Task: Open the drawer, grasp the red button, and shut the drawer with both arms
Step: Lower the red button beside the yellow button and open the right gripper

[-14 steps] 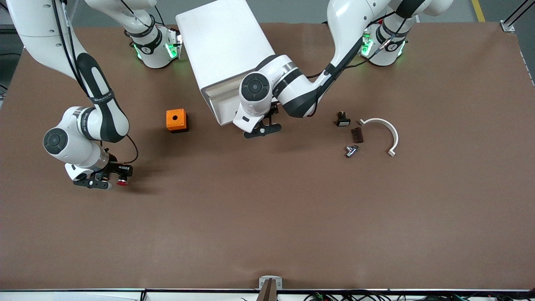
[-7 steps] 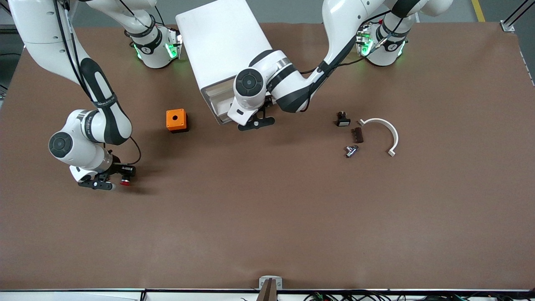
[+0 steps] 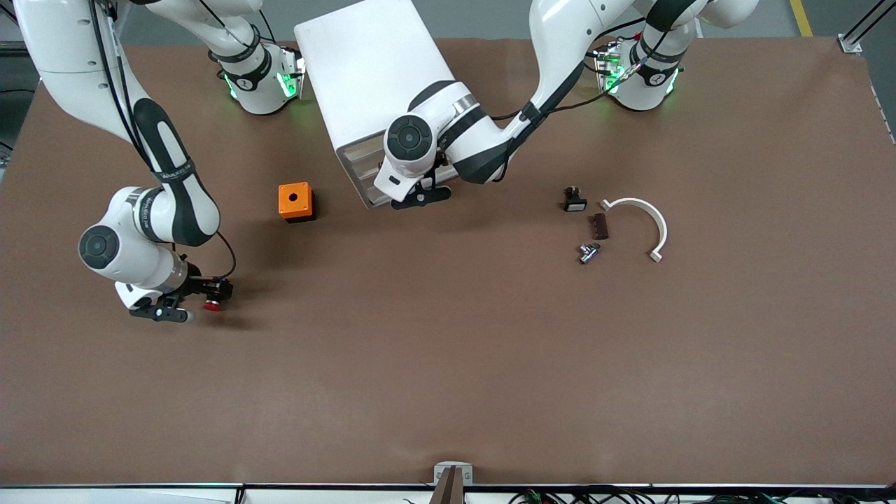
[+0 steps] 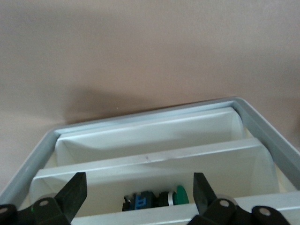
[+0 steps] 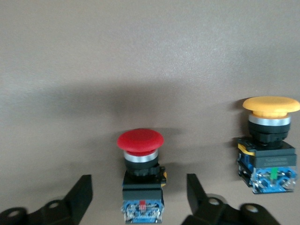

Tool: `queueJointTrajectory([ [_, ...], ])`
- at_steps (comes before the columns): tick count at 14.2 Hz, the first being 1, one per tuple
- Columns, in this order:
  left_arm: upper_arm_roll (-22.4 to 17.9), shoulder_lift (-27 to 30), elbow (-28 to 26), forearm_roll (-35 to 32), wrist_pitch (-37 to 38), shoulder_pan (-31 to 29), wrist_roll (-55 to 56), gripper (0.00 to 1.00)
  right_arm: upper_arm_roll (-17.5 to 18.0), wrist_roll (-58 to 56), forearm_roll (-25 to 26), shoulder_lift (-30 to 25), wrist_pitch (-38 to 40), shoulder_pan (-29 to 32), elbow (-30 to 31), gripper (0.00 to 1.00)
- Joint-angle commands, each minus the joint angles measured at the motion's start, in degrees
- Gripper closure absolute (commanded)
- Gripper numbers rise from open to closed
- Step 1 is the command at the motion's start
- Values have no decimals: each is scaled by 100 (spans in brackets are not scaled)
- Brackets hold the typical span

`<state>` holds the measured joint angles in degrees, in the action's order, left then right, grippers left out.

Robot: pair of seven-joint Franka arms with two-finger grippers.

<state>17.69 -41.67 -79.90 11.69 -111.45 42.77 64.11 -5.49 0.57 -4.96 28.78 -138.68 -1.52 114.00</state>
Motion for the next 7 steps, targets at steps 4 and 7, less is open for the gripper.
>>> queueJointTrajectory([
  [4, 16, 10, 9, 237, -52, 47, 31, 0, 40, -83, -49, -776, 2175, 72, -861, 0],
  [7, 7, 10, 9, 255, -52, 39, 31, 0, 40, -83, -31, -1181, 3379, 64, -1370, 0],
])
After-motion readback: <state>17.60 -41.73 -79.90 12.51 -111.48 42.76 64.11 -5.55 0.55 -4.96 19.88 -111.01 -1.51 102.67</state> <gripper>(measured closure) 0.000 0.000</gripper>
